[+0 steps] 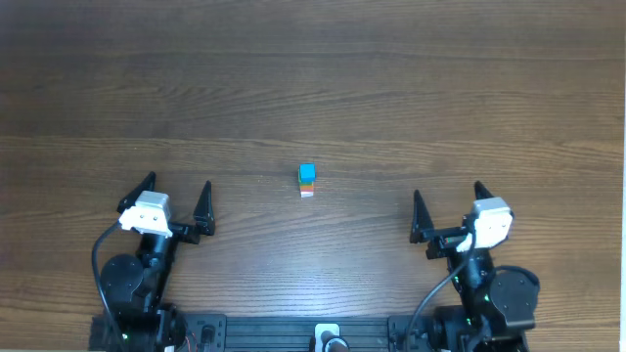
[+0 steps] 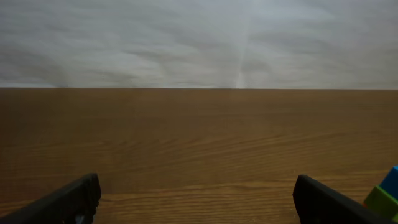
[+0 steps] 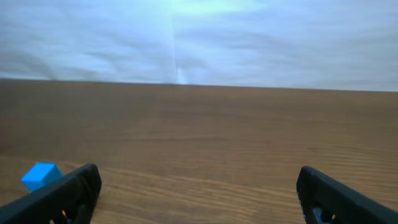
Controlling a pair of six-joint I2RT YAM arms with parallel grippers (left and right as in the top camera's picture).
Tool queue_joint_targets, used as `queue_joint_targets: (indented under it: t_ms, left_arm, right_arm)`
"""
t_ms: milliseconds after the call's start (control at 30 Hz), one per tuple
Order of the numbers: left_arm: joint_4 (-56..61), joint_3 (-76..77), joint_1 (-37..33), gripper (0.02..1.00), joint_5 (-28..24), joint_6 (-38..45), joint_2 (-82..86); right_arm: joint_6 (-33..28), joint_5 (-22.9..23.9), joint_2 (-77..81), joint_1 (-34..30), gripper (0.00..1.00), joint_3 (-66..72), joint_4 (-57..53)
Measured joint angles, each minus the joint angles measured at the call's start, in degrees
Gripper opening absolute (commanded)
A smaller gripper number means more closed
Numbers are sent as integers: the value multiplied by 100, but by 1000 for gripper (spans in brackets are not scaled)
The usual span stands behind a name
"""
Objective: Stack Cubes
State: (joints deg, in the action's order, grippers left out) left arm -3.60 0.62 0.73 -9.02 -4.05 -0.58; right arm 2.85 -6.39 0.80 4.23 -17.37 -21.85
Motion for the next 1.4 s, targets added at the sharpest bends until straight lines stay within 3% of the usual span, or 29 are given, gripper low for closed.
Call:
queue_joint_targets:
  t_ms: [400,700,1067,1400]
  left_arm:
    - [0,0,0,1000,0,0,0]
    - [0,0,0,1000,0,0,0]
    - [0,0,0,1000,0,0,0]
    - [0,0,0,998,0,0,0]
  right_arm:
    - [-232,-179,0,0,993,710,800]
    - [-354,275,0,0,993,1545,2304]
    - [-378,750,0,0,991,1665,2614]
    - [-278,811,0,0,993,1665,2712]
